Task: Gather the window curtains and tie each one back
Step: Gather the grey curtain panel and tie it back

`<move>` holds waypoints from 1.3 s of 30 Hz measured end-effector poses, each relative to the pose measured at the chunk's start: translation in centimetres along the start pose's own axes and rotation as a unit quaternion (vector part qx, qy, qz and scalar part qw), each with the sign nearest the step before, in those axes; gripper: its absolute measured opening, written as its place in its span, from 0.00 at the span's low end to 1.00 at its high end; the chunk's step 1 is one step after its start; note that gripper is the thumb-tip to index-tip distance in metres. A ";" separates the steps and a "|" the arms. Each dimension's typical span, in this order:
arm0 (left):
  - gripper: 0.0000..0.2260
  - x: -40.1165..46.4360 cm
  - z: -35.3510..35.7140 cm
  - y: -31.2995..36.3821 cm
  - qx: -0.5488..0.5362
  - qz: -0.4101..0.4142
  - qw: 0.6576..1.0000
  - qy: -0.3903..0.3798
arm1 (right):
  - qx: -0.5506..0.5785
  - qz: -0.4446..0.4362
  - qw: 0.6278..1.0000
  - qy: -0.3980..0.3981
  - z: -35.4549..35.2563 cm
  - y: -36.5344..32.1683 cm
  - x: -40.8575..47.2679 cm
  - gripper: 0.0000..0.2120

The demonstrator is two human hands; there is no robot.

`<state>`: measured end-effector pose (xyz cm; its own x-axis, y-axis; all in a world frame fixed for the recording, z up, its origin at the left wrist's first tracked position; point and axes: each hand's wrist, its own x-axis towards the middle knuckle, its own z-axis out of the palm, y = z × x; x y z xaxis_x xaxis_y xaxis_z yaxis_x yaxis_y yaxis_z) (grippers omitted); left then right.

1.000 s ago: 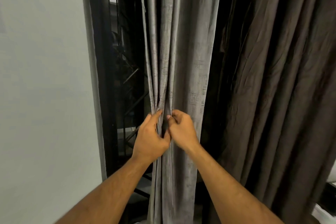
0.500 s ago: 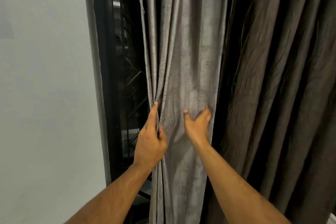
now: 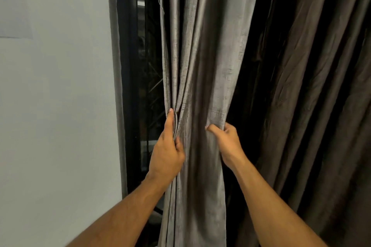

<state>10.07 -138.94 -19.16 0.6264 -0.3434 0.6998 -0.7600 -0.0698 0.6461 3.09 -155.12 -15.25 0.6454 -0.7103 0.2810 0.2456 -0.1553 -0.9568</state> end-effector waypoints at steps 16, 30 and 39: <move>0.35 0.1 0.2 -0.1 0.011 0.007 1.000 0.028 | 0.121 0.084 0.985 -0.095 3.5 -1.7 -2.0 0.13; 0.45 -0.2 0.1 0.8 -0.042 0.006 0.999 -0.008 | -0.101 -0.105 0.976 -0.159 5.4 -2.8 -4.6 0.36; 0.18 1.4 -4.0 -1.1 -0.193 -0.143 0.960 -0.140 | -0.182 -0.143 0.969 -0.083 4.9 -3.5 -2.3 0.14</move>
<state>12.50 -135.62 -17.64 0.6881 -0.6046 0.4013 -0.4084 0.1346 0.9028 4.26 -149.57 -12.18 0.7029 -0.4873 0.5181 0.1792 -0.5836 -0.7920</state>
